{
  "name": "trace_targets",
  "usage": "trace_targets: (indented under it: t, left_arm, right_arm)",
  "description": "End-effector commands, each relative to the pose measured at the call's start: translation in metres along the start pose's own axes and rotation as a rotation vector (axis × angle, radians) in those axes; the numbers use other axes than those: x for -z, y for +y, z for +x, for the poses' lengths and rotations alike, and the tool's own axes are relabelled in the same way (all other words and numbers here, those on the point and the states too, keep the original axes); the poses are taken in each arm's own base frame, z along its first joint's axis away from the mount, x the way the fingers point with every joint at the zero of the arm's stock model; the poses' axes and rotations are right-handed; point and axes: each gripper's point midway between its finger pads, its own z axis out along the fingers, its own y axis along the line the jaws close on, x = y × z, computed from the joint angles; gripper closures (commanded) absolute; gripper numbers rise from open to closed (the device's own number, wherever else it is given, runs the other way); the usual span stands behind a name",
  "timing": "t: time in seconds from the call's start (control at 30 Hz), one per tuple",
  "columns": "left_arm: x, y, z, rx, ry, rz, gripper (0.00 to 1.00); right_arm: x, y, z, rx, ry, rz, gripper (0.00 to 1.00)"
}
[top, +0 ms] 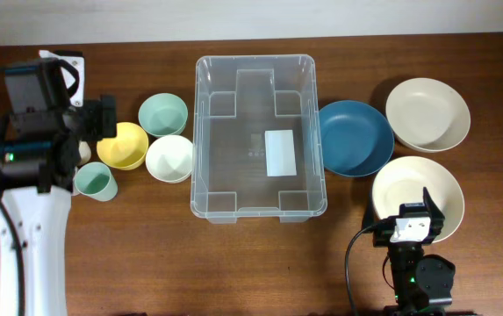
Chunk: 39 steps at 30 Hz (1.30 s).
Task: Pack container
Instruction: 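Move the left gripper over the white cup at the left, then lower the left gripper and pinch the white cup's rim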
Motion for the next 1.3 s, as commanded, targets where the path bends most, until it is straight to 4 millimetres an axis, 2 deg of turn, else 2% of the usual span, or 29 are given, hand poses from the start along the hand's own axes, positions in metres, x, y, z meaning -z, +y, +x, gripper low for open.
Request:
trace_targets:
  t: [0.0,0.1,0.23,0.47,0.6,0.73,0.8,0.83,0.97,1.07,1.17,1.27]
  left_arm:
    - [-0.02,0.032,0.012,0.214,0.069,-0.117,0.0]
    - [-0.044,0.047,0.028,0.35,0.136,-0.14,0.01]
    - [-0.08,0.055,0.049,0.409,0.226,-0.108,0.01]
    - [-0.145,0.041,0.079,0.425,0.35,-0.04,0.01]
    - [-0.17,0.037,0.088,0.422,0.372,-0.039,0.01]
    - [-0.187,0.035,0.091,0.422,0.371,-0.038,0.02]
    - [-0.191,0.034,0.09,0.424,0.361,-0.036,0.08]
    - [-0.192,0.034,0.089,0.425,0.356,-0.035,0.2]
    - [-0.193,0.031,0.087,0.429,0.352,-0.012,0.53]
    - [-0.194,0.029,0.087,0.431,0.352,-0.003,0.55]
    - [-0.195,0.029,0.087,0.431,0.35,-0.003,0.69]
    - [-0.198,0.028,0.088,0.431,0.351,-0.003,0.71]
  right_arm:
    - [0.0,-0.004,0.003,0.006,0.009,0.021,0.01]
    - [0.0,-0.004,0.003,0.006,0.009,0.021,0.01]
    - [0.0,-0.004,0.003,0.006,0.009,0.021,0.01]
    - [0.0,-0.004,0.003,0.006,0.009,0.021,0.01]
    - [0.0,-0.004,0.003,0.006,0.009,0.021,0.01]
    - [0.0,-0.004,0.003,0.006,0.009,0.021,0.01]
    - [0.0,-0.004,0.003,0.006,0.009,0.021,0.01]
    - [0.0,-0.004,0.003,0.006,0.009,0.021,0.01]
    - [0.0,-0.004,0.003,0.006,0.009,0.021,0.01]
    - [0.0,-0.004,0.003,0.006,0.009,0.021,0.01]
    - [0.0,-0.004,0.003,0.006,0.009,0.021,0.01]
    - [0.0,-0.004,0.003,0.006,0.009,0.022,0.01]
